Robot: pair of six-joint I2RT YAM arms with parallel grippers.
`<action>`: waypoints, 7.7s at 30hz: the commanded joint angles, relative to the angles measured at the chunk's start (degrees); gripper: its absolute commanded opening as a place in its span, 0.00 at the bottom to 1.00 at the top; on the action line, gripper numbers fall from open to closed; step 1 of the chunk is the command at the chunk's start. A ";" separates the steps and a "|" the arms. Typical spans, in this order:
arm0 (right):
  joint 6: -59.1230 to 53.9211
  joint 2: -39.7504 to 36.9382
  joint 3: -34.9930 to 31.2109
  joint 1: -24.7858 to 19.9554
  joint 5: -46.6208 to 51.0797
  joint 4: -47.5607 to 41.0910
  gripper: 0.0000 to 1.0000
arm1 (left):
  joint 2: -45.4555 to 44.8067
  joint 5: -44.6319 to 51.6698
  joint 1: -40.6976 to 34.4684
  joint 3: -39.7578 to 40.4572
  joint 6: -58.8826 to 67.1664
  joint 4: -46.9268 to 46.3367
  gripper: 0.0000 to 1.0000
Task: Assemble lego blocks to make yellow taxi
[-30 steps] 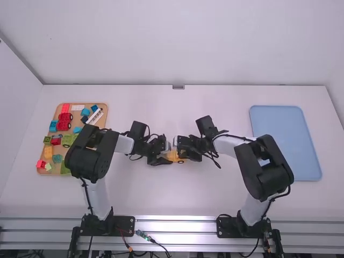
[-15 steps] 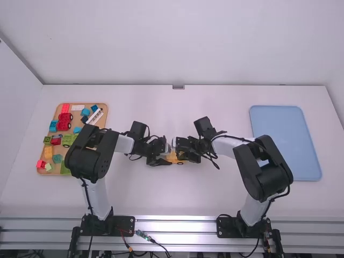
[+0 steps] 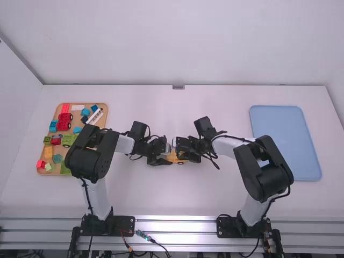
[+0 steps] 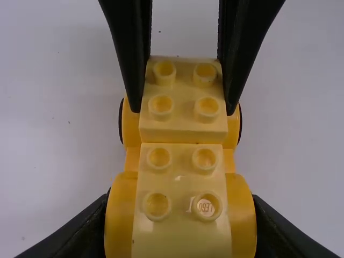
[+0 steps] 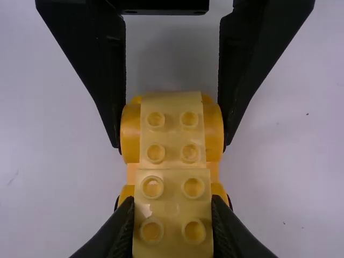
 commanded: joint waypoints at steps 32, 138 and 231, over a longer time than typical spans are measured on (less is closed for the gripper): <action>0.48 -4.28 -0.87 -3.30 -1.36 2.29 0.99 | 0.58 -0.46 -0.55 0.22 -0.98 0.20 0.48; -6.58 -12.45 -0.61 -14.86 -14.58 -3.69 0.99 | 0.58 -2.89 -0.52 0.22 -5.97 3.65 0.62; 13.66 -12.47 6.67 -14.86 5.60 2.95 0.99 | 3.18 -48.06 64.39 36.20 -37.24 -42.14 0.97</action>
